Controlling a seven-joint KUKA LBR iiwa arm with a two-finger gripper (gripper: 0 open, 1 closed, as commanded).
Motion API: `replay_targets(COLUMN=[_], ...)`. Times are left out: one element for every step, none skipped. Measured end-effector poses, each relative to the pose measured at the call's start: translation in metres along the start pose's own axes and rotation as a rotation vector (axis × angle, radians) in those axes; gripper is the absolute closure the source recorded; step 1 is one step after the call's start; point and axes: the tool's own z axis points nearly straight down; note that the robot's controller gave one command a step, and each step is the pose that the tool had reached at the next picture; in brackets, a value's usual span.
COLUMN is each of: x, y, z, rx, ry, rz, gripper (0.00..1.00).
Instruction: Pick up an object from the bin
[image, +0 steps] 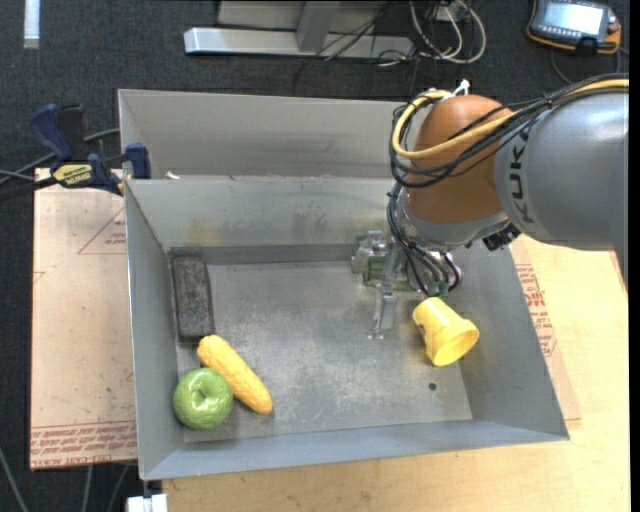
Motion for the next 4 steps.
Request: replay_targets(x=[-0.002,-0.008,0.026,0.016], y=[0.0,-0.031,-0.057,-0.112], z=[-0.005,0.005,0.054,0.049], rx=[0.0,-0.002,0.0,-0.005], ry=[-0.008,-0.009,-0.011,-0.007], rz=[0.0,-0.076,-0.067,-0.073], gripper=[0.0,0.0,0.0,0.0])
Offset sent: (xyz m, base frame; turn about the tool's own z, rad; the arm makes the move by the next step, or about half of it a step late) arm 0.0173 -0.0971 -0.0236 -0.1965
